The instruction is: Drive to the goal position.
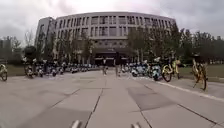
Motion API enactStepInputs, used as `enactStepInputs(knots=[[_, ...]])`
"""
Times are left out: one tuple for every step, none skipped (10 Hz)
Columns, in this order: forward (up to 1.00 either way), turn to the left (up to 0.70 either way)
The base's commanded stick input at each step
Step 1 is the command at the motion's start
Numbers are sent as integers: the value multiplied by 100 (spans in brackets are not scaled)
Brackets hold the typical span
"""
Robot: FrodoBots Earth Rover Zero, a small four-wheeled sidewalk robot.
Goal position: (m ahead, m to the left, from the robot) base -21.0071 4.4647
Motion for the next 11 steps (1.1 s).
enactStepInputs(knots=[[85, -1], [85, -7], [85, -23], [85, -33], [85, -29], [85, 0], [85, 0], [85, 0], [85, 0], [85, 0], [85, 0]])
